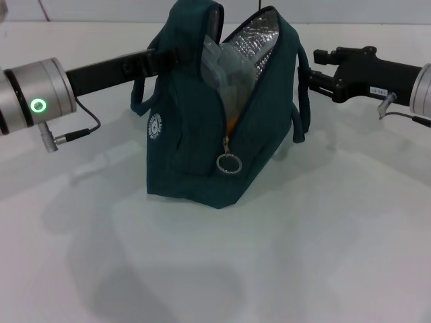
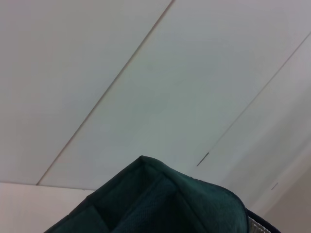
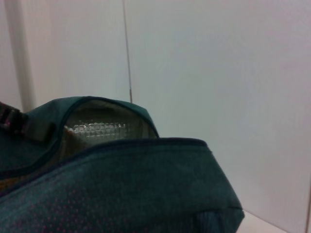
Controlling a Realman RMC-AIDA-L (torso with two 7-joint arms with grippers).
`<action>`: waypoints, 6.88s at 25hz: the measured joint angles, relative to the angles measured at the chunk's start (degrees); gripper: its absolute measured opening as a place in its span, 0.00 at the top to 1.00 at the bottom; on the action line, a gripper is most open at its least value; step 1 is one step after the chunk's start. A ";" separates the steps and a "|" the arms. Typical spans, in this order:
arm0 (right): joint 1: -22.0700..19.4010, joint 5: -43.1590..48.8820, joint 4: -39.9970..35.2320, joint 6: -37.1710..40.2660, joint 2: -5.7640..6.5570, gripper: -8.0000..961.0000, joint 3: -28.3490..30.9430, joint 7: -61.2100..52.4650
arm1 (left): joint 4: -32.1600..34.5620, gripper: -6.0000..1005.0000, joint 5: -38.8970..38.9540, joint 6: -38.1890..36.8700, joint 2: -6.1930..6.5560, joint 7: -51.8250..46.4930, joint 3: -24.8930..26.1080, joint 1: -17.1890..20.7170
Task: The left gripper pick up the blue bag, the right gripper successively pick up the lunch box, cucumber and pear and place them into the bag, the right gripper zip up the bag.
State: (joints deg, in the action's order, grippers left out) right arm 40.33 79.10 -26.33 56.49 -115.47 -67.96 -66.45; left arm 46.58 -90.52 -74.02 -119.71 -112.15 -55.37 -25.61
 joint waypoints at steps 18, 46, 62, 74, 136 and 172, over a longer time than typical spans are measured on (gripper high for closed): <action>-2.72 -3.08 -3.38 4.57 -0.15 0.94 0.18 2.97 | -0.18 0.96 -0.01 -0.02 0.02 1.55 0.12 0.31; -6.70 -1.61 -12.05 11.99 0.90 0.95 4.38 -4.58 | -5.74 0.96 21.02 -1.19 -0.22 11.45 -20.06 4.67; -1.63 1.56 -8.60 8.55 0.16 0.95 4.07 -3.42 | -9.78 0.96 23.28 0.28 -0.23 15.02 -20.11 5.11; -3.26 1.09 -8.86 9.71 0.15 0.85 4.41 -3.55 | -9.85 0.96 23.79 0.19 -0.11 15.03 -20.03 6.14; -11.98 1.86 1.11 32.08 -0.72 0.15 -6.22 5.72 | -11.25 0.96 24.87 0.11 -0.09 15.12 -18.99 6.54; -10.21 -7.31 1.02 24.19 -0.72 0.61 -17.27 5.98 | -11.25 0.96 25.16 0.18 -0.01 15.12 -18.89 6.71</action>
State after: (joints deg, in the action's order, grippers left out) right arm 30.11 71.80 -25.32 80.69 -116.19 -85.23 -60.47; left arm 35.33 -65.36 -73.84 -119.72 -97.03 -74.26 -18.90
